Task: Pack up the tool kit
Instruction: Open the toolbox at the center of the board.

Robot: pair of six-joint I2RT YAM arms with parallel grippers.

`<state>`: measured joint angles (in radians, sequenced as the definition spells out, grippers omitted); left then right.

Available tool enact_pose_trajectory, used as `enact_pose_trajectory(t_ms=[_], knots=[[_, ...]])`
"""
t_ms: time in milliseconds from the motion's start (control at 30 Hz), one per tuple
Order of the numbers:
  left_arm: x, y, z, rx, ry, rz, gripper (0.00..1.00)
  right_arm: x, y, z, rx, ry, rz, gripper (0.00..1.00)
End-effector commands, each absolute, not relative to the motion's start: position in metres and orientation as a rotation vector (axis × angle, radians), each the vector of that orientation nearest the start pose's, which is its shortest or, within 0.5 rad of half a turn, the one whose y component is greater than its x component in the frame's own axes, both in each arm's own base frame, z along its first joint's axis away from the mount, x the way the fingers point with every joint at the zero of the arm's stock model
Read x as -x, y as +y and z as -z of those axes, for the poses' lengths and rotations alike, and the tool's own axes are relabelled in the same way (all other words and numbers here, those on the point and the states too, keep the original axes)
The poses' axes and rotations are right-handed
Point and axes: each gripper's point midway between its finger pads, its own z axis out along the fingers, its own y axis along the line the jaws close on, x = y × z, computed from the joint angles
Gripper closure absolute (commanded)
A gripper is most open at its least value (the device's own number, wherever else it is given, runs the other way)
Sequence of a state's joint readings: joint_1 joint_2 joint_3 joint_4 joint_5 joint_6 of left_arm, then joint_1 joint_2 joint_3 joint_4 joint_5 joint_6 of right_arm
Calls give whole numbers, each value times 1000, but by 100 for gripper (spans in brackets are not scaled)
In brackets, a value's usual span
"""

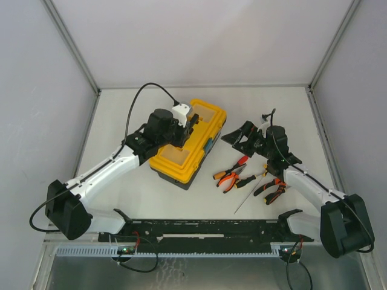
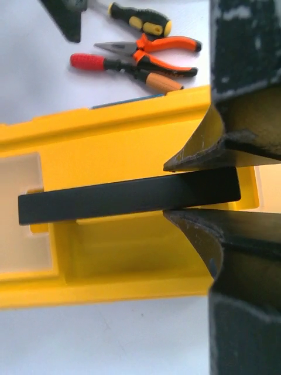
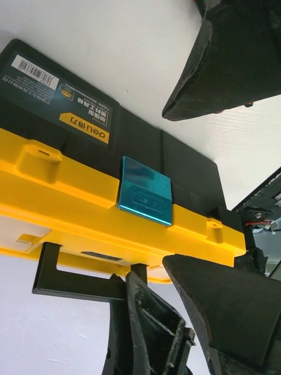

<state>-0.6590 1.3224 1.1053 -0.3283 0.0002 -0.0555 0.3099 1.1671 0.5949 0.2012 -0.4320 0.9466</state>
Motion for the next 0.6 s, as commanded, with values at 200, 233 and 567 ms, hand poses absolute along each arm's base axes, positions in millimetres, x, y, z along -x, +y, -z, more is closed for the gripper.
enact_pose_trajectory(t_ms=[200,233,567], knots=[[-327,-248,-230,-533,1999,424,77,-310,228,-181,-321,2020,-1360,3],[-326,-247,-227,-527,2006,420,76,-310,231,-178,-330,2023,-1377,3],[-328,-221,-210,-348,2070,313,98,-314,271,-182,-332,1854,-1680,4]])
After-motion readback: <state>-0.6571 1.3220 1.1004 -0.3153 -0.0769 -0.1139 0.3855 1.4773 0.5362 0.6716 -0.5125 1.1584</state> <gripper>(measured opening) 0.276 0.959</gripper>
